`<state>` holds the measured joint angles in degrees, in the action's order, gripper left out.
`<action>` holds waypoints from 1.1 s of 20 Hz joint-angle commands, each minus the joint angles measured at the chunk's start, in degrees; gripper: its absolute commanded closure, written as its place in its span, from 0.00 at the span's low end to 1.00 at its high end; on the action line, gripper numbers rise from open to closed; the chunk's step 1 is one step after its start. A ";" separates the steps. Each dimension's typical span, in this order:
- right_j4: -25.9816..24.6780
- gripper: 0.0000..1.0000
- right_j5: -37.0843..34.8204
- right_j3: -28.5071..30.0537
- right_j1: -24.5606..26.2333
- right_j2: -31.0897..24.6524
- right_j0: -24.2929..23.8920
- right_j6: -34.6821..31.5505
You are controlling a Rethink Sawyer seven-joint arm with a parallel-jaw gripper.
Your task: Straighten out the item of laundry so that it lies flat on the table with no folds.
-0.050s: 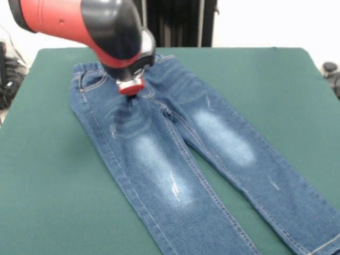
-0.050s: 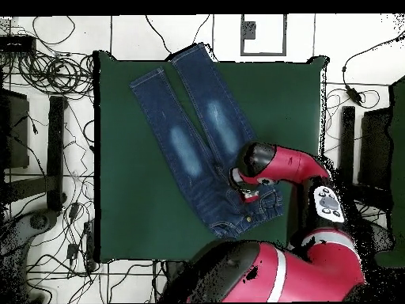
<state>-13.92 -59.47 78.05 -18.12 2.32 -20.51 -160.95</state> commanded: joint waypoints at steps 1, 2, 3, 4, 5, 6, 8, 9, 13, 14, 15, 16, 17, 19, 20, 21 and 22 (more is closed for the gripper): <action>-3.12 0.00 8.36 3.42 -5.97 -3.00 2.54 5.41; -3.41 0.00 8.35 3.42 -6.60 -3.30 2.31 6.18; -3.69 0.00 8.34 3.41 -7.23 -3.60 2.07 6.94; -3.99 0.00 8.22 3.22 -7.51 -3.79 1.88 7.42; -4.29 0.00 8.46 3.13 -7.77 -3.99 1.67 7.92; -4.84 0.00 9.07 2.70 -7.71 -4.08 1.47 8.35; -5.95 0.00 10.53 2.19 -7.56 -4.51 0.89 9.26; -6.53 0.00 11.23 1.92 -7.44 -4.71 0.59 9.67; -7.59 0.00 11.97 0.12 -6.91 -6.40 -1.36 12.54; -7.69 0.00 11.77 -0.39 -6.70 -6.90 -1.96 13.33; -7.94 0.00 11.90 -0.92 -6.54 -7.35 -2.53 14.12; -7.86 0.00 11.41 -1.47 -6.21 -8.08 -3.29 15.14; -8.27 0.00 11.83 -2.22 -5.80 -8.57 -3.85 15.83; -8.72 0.00 11.78 -3.75 -4.77 -9.84 -5.01 17.43; -9.16 0.00 11.80 -4.42 -4.57 -10.19 -5.24 17.91; -9.34 0.00 11.68 -4.60 -4.65 -10.51 -5.41 18.07; -9.62 0.00 11.68 -4.77 -4.74 -10.80 -5.51 18.14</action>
<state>-20.99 -51.58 74.87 -26.76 0.32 -25.80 -160.94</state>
